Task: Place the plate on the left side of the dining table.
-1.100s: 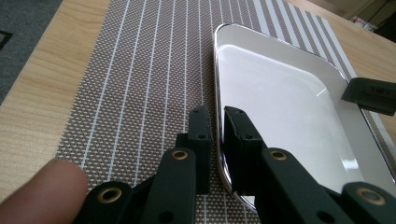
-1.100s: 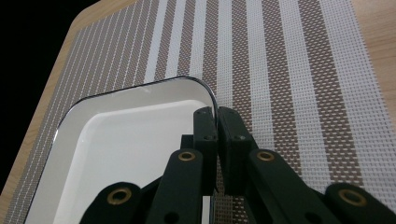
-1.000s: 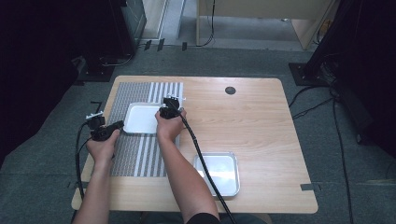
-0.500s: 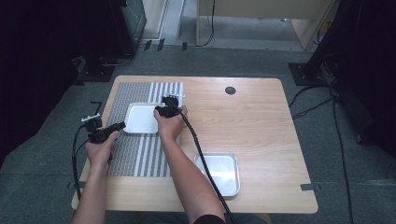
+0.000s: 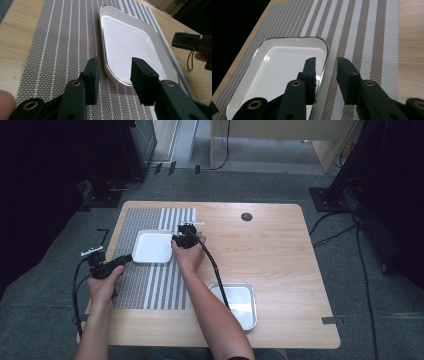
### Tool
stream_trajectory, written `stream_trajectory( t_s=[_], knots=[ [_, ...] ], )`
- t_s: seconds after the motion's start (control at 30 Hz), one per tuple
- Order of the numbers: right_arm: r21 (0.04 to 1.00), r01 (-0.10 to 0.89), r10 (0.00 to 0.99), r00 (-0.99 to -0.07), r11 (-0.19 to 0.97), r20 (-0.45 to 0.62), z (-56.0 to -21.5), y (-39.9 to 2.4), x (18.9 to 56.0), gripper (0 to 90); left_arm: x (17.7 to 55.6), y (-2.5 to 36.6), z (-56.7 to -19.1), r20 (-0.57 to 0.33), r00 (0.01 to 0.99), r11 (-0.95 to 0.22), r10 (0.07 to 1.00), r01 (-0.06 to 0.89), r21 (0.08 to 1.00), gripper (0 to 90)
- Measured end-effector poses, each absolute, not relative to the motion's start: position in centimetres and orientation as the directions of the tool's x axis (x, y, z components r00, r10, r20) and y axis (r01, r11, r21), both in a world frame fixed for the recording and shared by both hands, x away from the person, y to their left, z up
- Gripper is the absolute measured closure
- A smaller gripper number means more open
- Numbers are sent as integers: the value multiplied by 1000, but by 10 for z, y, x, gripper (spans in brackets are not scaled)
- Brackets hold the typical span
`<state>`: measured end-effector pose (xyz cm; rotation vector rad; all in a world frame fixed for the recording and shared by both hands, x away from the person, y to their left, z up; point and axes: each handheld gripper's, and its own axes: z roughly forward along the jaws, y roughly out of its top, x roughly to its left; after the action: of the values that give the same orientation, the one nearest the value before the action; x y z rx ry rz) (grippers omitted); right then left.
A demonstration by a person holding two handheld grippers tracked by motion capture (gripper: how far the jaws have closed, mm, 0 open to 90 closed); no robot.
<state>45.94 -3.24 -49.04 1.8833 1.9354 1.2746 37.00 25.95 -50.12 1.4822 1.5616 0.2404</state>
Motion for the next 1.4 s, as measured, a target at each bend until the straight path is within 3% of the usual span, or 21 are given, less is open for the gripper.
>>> stream_trajectory(
  t_s=[0.2,0.5,0.67,0.83,1.4],
  knots=[
    [660,744,876,-243,-108,417,-488,-37,451,633,361,263,-500,-473,150,260,868,673,692,524],
    [685,728,876,-323,-11,358,-482,-55,432,448,340,249,-490,-395,176,168,902,698,696,192],
    [699,715,870,-337,-13,361,-478,-69,424,336,331,238,-488,-363,209,127,908,688,715,104],
    [715,698,881,-356,28,312,-476,-79,416,319,318,230,-487,-342,253,87,905,675,733,17],
    [744,661,867,-426,102,259,-465,-123,377,244,283,221,-492,-314,268,62,911,663,746,0]
  ],
)
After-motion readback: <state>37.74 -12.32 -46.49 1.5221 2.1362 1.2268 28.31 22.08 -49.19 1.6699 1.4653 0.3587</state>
